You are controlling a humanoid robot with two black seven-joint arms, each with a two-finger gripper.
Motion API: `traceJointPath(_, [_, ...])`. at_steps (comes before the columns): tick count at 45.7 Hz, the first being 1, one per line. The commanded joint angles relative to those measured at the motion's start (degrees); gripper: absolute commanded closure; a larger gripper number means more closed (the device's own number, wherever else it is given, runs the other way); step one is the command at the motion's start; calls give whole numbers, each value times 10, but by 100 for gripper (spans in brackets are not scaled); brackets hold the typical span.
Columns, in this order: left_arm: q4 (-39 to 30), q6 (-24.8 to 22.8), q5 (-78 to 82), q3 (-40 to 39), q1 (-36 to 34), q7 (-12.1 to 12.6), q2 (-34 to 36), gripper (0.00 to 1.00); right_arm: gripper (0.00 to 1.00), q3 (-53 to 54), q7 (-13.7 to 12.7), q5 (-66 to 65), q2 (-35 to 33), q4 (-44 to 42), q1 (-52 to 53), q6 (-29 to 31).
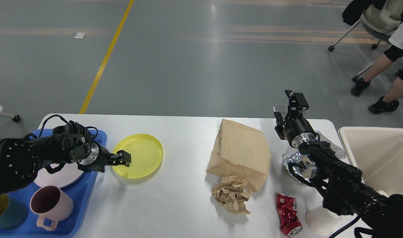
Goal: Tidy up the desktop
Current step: 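Grasp the yellow plate rim with the left gripper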
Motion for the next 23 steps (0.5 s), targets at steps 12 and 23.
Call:
traceJointPath(12, [8, 28, 0, -15, 19, 0, -1, 9, 0, 0, 0, 0, 0, 0, 0, 0])
traceJointPath(23, [14, 29, 0, -18, 20, 1, -1, 13, 0, 1, 0, 0, 0, 0, 0, 0])
